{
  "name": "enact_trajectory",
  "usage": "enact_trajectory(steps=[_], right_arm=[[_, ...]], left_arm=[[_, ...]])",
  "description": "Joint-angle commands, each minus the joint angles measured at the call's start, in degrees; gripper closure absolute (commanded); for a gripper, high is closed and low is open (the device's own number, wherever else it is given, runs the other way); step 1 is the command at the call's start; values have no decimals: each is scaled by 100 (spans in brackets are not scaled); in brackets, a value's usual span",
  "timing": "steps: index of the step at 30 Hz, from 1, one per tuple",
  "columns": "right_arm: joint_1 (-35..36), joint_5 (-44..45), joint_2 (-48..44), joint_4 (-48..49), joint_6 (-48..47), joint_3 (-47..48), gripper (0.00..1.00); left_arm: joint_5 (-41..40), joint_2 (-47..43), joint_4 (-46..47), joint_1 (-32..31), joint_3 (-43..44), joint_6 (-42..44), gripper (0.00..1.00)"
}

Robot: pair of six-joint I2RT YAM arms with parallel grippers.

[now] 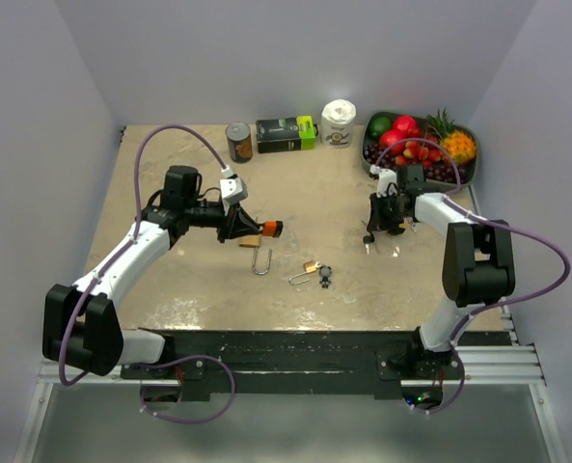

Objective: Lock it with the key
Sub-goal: Place the key at the center of the board.

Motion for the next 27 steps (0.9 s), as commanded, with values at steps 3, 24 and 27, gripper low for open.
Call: enact_trajectory(steps=[3, 24, 27], right_arm=[[-118, 166, 281, 193, 5, 587, 100], [-118, -176, -112, 499, -285, 711, 43], [-39, -800, -638, 754, -285, 632, 32]], left_arm=[[114, -172, 284, 32, -7, 37, 100], [44, 21, 337, 6, 10, -164, 100], [113, 127, 556, -3, 63, -585, 100]])
